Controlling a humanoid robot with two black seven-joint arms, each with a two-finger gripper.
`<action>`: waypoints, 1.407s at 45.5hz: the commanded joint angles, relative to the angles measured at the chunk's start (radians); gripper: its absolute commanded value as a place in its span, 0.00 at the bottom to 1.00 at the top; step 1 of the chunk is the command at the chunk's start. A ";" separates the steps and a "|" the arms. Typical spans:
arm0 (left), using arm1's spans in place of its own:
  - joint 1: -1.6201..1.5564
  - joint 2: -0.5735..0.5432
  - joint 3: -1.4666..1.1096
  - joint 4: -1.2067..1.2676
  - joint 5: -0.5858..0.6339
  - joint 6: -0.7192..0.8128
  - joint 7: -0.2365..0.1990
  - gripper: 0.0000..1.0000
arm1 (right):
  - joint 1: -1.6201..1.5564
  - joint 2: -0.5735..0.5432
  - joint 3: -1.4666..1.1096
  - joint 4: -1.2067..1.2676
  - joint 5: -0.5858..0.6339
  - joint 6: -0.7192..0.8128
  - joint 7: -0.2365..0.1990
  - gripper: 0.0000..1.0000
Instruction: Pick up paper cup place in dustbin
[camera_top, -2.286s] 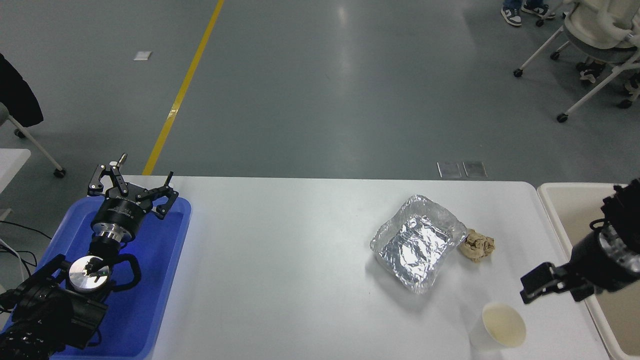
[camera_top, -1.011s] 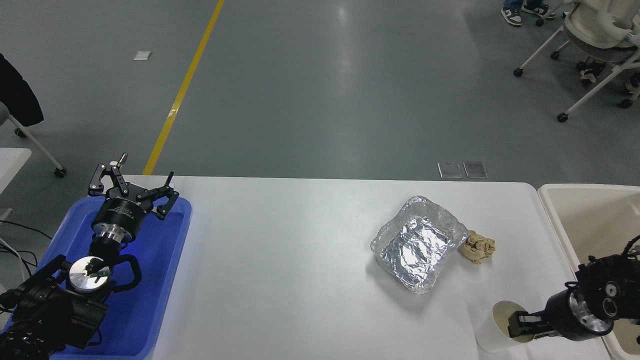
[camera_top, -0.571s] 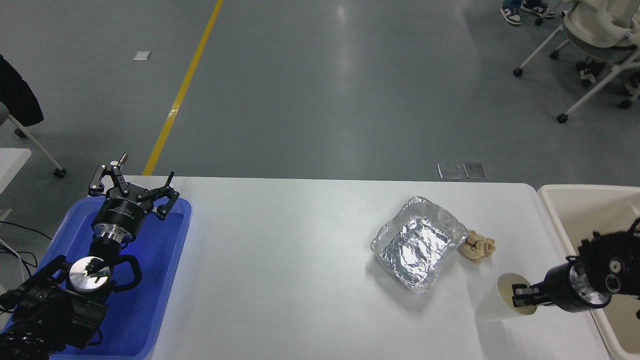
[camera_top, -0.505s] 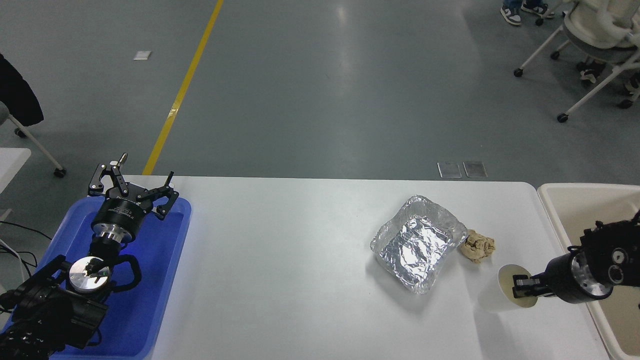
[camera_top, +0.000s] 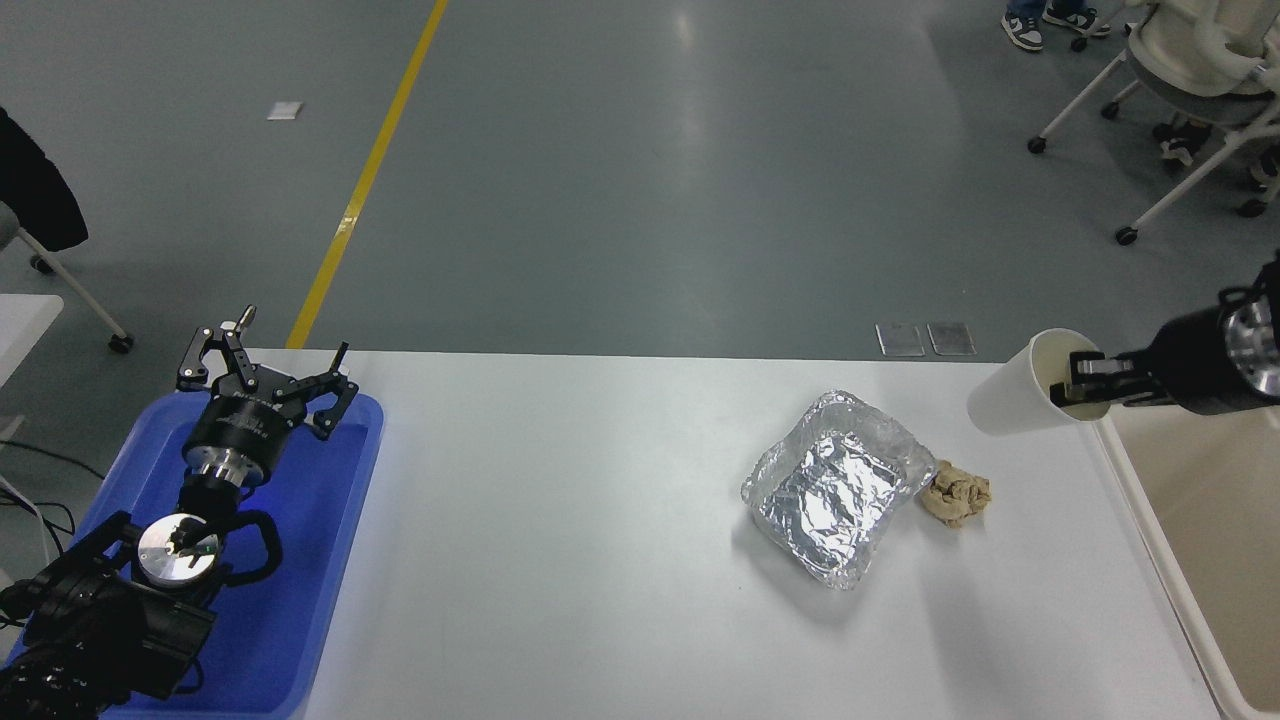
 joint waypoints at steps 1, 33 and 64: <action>0.000 0.000 0.000 0.000 0.001 0.000 0.000 1.00 | 0.087 -0.086 0.068 -0.006 0.001 0.094 -0.007 0.00; 0.000 0.000 0.000 0.000 -0.001 0.001 0.000 1.00 | -0.158 -0.054 0.079 -0.402 0.180 -0.033 -0.009 0.00; 0.000 0.000 0.000 0.001 -0.001 0.000 0.000 1.00 | -0.880 0.303 0.079 -1.214 0.582 -0.329 -0.127 0.00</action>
